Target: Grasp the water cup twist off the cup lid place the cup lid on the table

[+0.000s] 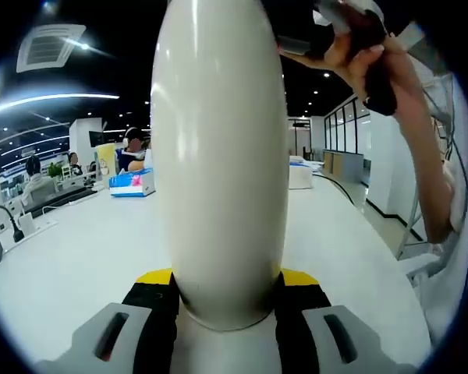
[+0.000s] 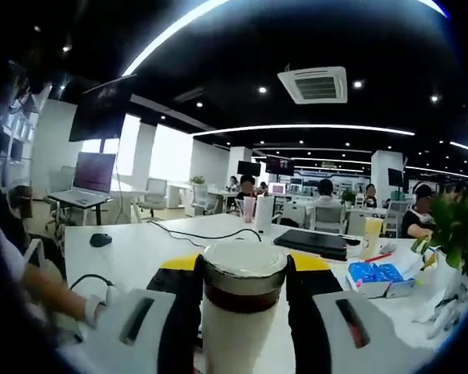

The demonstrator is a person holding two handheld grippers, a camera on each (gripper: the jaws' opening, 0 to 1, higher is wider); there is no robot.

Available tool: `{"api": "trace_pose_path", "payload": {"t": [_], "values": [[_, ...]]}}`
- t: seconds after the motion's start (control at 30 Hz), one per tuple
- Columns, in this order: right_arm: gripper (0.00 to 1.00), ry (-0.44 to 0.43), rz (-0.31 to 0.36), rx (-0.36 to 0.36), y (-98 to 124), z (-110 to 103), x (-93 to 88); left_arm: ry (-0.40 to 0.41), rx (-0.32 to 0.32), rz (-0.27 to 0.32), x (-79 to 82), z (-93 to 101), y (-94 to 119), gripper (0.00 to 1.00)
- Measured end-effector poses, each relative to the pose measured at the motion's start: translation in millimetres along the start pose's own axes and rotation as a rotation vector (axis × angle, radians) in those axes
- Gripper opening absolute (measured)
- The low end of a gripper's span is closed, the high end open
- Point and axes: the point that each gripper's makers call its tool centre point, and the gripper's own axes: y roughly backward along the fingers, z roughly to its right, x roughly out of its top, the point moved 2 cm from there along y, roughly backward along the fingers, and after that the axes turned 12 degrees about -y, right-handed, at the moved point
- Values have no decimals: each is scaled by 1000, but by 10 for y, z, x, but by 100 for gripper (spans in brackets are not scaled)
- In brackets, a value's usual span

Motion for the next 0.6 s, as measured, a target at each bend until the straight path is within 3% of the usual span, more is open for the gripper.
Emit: {"api": "trace_pose_path", "payload": {"t": [0.6], "values": [[44,26,-40,65,-10,-17,-10,1,1,-1,-2,-3,0,50]]}}
